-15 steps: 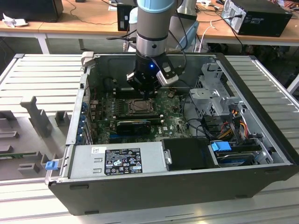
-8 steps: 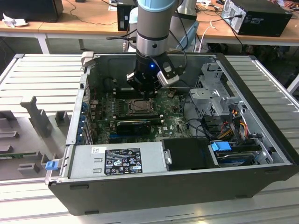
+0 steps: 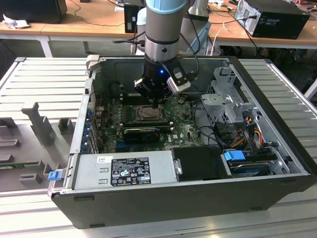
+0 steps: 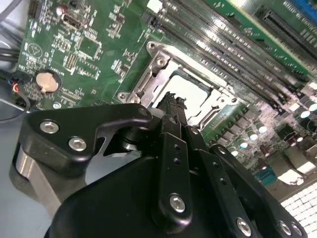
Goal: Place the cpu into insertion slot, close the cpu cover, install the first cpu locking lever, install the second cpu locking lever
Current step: 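Install the second cpu locking lever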
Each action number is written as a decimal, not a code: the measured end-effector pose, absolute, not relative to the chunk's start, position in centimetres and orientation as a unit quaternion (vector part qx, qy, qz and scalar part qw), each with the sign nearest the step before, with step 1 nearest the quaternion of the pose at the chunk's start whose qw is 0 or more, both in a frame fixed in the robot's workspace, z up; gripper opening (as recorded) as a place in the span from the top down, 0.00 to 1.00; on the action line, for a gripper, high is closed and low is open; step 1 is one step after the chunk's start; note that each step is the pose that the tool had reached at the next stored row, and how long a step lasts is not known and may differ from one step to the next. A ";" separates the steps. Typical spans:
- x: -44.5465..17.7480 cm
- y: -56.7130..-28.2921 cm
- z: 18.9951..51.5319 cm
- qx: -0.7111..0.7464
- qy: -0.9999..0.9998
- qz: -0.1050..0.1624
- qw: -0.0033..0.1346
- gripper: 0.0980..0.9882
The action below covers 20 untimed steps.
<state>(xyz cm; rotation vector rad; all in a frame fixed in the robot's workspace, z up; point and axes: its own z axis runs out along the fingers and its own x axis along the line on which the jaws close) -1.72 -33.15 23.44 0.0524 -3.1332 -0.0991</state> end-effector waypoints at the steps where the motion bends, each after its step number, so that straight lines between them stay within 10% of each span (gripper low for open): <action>1: -1.7 -33.3 23.4 0.017 -0.999 -0.032 0.006 0.99; 20: -1.7 -36.2 23.8 0.017 -0.999 -0.033 0.009 0.99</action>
